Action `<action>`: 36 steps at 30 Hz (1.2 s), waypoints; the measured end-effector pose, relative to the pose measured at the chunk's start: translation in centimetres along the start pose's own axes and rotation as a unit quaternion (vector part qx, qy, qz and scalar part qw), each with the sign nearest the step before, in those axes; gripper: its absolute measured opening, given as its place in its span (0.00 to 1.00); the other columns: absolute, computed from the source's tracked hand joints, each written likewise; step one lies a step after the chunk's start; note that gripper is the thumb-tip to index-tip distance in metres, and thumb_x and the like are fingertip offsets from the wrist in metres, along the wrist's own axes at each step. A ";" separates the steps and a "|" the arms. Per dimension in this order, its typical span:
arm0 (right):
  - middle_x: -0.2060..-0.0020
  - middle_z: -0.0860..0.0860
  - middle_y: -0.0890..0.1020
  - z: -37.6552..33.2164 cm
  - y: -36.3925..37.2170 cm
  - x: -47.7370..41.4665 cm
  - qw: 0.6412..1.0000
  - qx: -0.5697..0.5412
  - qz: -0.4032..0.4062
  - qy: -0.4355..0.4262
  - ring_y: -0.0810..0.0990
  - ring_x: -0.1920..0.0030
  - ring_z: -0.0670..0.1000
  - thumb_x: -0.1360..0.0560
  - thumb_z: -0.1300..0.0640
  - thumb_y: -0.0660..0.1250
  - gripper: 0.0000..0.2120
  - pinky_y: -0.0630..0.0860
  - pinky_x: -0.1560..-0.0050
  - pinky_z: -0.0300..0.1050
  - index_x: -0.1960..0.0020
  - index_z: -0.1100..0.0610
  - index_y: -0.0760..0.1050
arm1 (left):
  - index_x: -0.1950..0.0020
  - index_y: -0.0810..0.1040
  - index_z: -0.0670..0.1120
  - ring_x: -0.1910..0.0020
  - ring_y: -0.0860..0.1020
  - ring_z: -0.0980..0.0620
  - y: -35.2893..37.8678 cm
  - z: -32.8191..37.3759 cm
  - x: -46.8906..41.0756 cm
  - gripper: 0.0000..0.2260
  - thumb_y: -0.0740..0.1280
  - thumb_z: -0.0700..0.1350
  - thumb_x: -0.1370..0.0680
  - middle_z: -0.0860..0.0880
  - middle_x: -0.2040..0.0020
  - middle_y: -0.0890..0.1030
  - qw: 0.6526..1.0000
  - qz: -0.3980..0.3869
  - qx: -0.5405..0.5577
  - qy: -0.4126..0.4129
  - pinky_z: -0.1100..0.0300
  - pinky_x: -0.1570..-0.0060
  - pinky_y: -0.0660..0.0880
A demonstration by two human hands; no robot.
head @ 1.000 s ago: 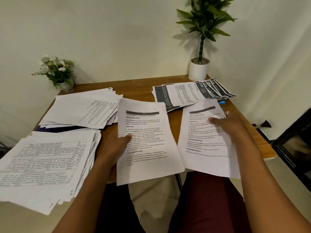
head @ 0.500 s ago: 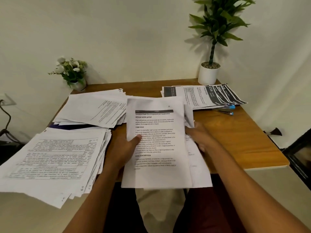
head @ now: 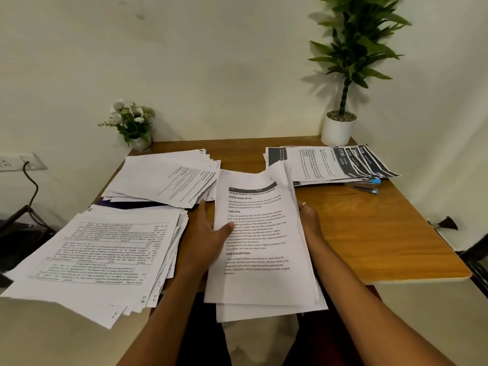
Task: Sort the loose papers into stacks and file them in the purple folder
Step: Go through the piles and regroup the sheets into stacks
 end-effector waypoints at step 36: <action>0.56 0.44 0.85 -5.7 0.3 2.5 0.973 0.132 -0.063 -0.180 0.85 0.55 0.44 0.21 0.54 0.69 0.05 0.77 0.63 0.32 0.46 0.53 0.79 | 0.47 0.77 0.58 0.56 0.83 0.65 0.7 4.7 0.0 0.06 0.70 0.56 0.21 0.58 0.52 0.83 0.992 0.036 -0.093 0.072 0.68 0.64 0.79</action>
Point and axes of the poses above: each hand's wrist, its own x-axis away from the middle knuckle, its own y-axis out of the palm, z = x × y, the point moved 4 cm from there along -x, towards the middle knuckle
